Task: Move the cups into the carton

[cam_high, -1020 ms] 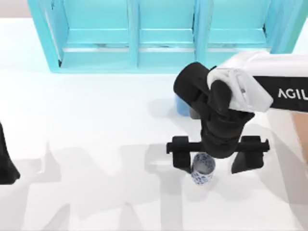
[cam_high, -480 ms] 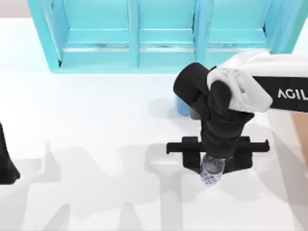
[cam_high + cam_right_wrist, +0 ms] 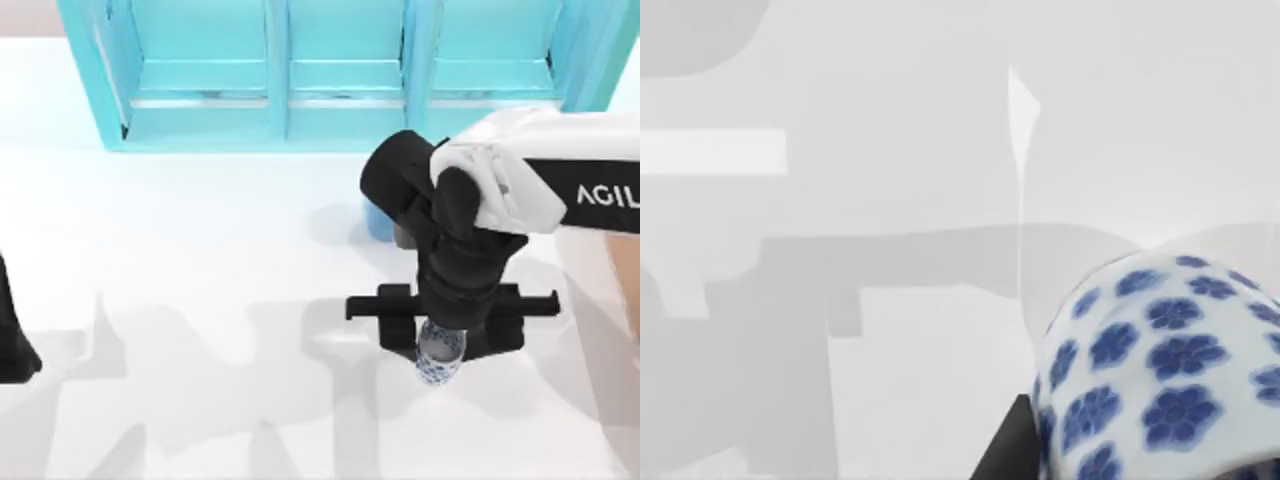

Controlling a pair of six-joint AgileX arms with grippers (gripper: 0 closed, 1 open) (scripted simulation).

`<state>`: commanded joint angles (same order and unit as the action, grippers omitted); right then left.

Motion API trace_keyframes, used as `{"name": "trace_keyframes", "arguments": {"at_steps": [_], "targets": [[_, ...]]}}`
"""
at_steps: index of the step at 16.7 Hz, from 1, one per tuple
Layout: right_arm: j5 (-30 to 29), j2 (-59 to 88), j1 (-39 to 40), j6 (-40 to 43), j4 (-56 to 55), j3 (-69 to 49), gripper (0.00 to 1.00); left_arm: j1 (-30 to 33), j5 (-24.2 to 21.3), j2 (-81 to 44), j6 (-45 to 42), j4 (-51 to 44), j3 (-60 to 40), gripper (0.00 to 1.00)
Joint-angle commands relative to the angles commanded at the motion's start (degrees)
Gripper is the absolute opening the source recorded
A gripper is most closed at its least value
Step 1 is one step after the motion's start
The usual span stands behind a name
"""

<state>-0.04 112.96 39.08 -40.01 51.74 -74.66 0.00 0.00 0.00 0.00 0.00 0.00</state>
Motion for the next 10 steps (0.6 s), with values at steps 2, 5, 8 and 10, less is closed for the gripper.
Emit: {"name": "trace_keyframes", "arguments": {"at_steps": [2,5,8,10], "targets": [[0.0,-0.2,-0.1,0.0,0.2,0.0,0.00,0.0,0.0,0.0,0.0,0.0,0.0,1.00],[0.1,-3.4,-2.8,2.9,3.6,-0.4,0.00,0.0,0.0,0.0,0.0,0.0,0.0,1.00],[0.1,-9.0,-7.6,7.8,9.9,-1.0,0.00,0.0,0.0,0.0,0.0,0.0,0.0,1.00],[0.1,-12.9,-11.0,11.2,14.2,-1.4,0.00,0.0,0.0,0.0,0.0,0.0,0.0,1.00]]}}
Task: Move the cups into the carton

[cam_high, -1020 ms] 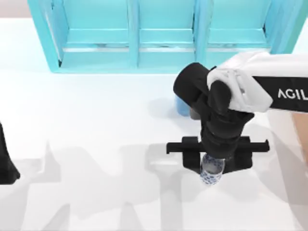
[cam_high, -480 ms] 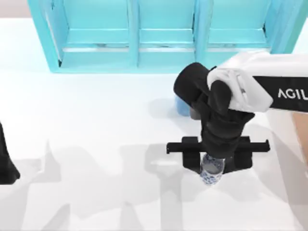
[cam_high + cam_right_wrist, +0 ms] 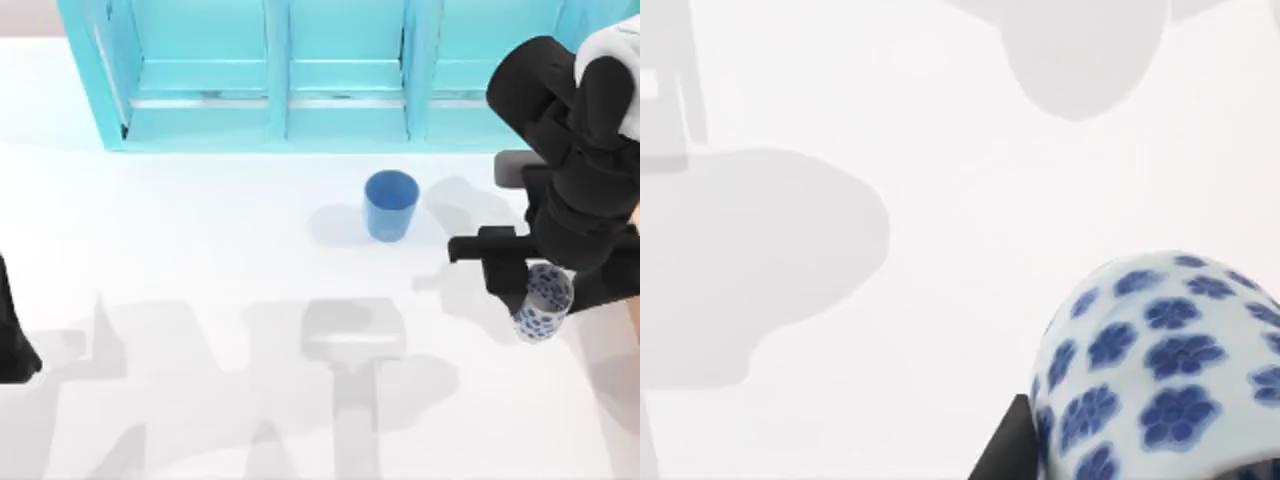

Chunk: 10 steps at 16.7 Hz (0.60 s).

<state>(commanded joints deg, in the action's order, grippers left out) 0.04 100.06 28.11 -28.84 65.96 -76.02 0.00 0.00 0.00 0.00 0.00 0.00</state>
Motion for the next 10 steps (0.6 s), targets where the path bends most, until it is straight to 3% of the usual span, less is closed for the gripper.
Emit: {"name": "trace_keyframes", "arguments": {"at_steps": [10], "targets": [[0.0,-4.5,-5.5,5.6,5.2,-0.3,0.00,0.0,0.0,0.0,0.0,0.0,0.0,1.00]]}}
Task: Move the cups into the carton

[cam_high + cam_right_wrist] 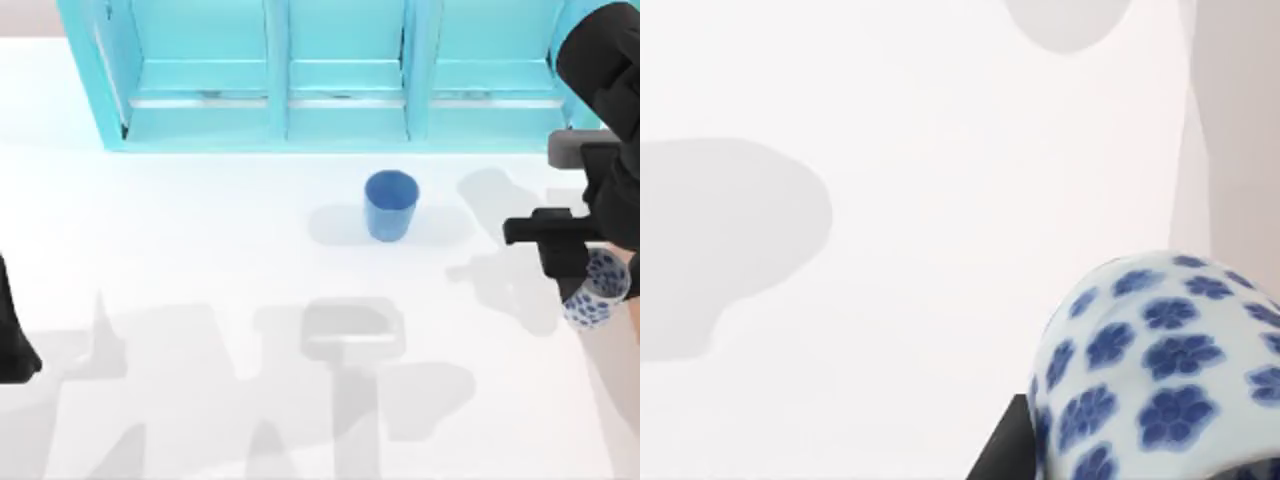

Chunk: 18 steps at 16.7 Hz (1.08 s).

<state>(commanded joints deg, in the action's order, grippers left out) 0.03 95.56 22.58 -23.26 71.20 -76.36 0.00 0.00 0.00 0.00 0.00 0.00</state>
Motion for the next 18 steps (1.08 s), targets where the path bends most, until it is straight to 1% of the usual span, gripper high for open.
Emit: {"name": "trace_keyframes", "arguments": {"at_steps": [2,4,11,13,15,18], "targets": [[0.0,-1.0,-4.3,4.3,1.1,0.0,0.00,0.0,0.0,0.0,0.0,0.0,0.0,1.00],[0.0,-2.5,-10.3,10.4,2.5,0.4,0.00,0.0,0.0,0.0,0.0,0.0,0.0,1.00],[-0.2,-10.2,-36.7,36.9,7.6,3.1,0.00,0.0,0.0,0.0,0.0,0.0,0.0,1.00],[-0.1,-12.4,-42.6,42.8,8.5,3.9,0.00,0.0,0.0,0.0,0.0,0.0,0.0,1.00],[0.0,-14.1,-46.1,46.4,8.9,4.5,0.00,0.0,0.0,0.0,0.0,0.0,0.0,1.00],[0.0,-14.7,-47.2,47.5,9.0,4.7,0.00,0.0,0.0,0.0,0.0,0.0,0.0,1.00]]}}
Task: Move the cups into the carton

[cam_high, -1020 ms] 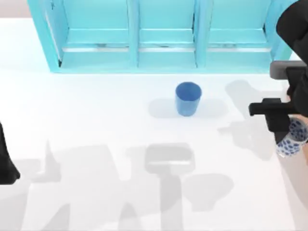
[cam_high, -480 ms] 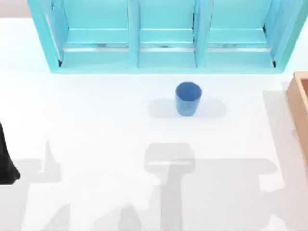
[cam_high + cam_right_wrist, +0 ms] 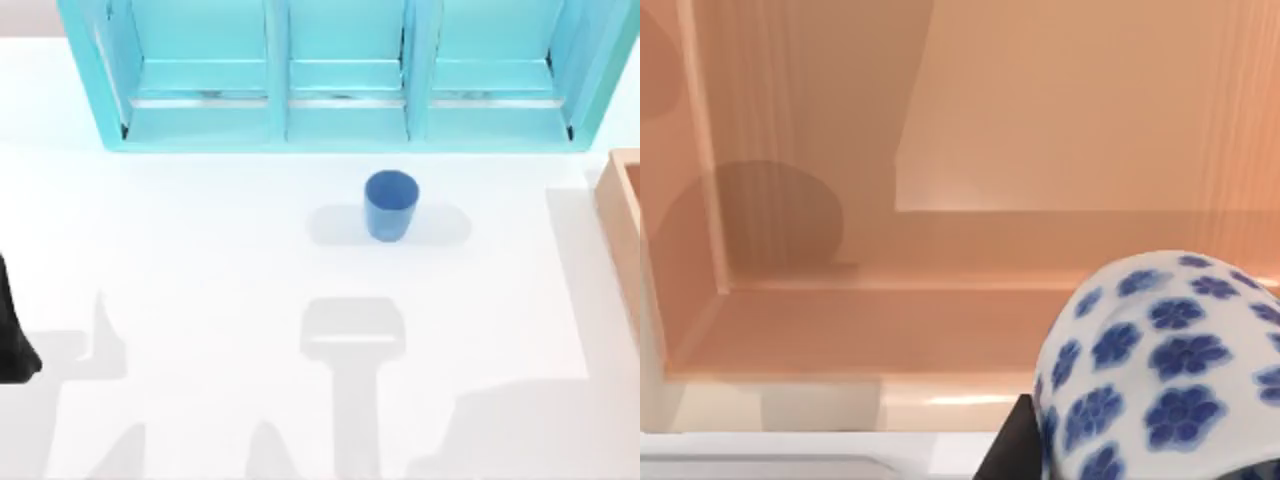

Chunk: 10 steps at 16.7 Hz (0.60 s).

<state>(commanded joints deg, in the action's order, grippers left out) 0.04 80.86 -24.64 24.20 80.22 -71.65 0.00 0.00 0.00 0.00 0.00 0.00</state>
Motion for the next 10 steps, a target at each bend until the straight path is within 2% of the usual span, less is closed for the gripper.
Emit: {"name": "trace_keyframes", "arguments": {"at_steps": [4,10], "targets": [[0.0,0.3,0.3,-0.2,-1.1,0.8,0.00,0.0,0.0,0.0,0.0,0.0,0.0,1.00],[0.0,0.7,0.3,-0.3,-13.4,12.6,0.00,0.0,0.0,0.0,0.0,0.0,0.0,1.00]]}}
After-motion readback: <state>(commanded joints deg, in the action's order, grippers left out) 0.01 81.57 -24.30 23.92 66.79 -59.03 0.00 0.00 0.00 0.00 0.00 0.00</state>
